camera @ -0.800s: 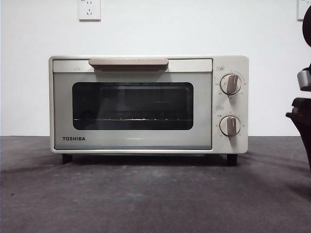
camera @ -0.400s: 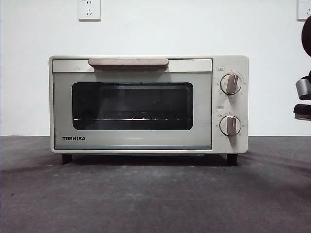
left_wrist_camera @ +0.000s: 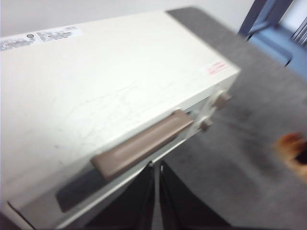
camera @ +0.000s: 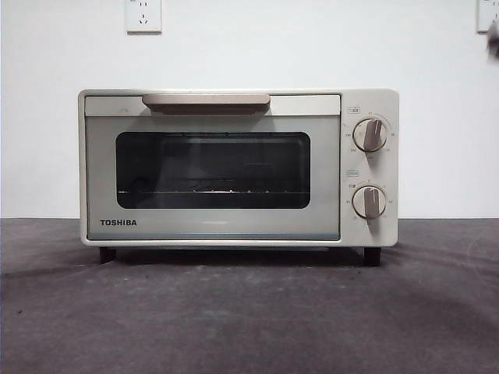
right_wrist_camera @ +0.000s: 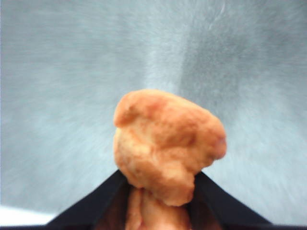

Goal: The left arm flap open the oven, the right arm pick bread and place it into oven, the left arm flap close the oven

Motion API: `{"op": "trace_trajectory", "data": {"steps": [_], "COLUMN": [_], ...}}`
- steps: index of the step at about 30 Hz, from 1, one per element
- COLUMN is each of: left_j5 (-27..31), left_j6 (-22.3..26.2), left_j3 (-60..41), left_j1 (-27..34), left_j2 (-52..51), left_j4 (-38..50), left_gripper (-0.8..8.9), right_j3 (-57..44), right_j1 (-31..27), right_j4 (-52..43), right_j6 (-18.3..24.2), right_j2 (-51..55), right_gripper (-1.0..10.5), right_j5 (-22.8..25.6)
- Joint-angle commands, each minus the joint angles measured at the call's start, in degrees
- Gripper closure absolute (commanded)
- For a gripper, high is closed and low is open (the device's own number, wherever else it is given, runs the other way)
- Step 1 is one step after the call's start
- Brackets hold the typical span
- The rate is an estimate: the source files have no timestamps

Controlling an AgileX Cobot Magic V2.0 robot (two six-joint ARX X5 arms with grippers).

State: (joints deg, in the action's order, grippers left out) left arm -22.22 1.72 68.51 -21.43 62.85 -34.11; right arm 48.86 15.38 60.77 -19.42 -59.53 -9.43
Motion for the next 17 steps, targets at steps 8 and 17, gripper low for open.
{"op": "trace_trajectory", "data": {"steps": [8, 17], "left_j5": [5.14, 6.51], "left_j6": [19.96, 21.86], "left_j3": [3.21, 3.21], "left_j1": [-6.19, -7.32], "left_j2": [11.78, 16.28], "left_j4": [3.76, 7.08], "left_gripper": [7.97, 7.97], "right_j3": [9.25, 11.32], "right_j1": [0.22, 0.22], "right_j4": [9.07, 8.74], "right_j6": [2.58, 2.56], "right_j2": [9.60, 16.17], "right_gripper": [8.1, 8.1], "right_j5": [-0.17, -0.22]}}
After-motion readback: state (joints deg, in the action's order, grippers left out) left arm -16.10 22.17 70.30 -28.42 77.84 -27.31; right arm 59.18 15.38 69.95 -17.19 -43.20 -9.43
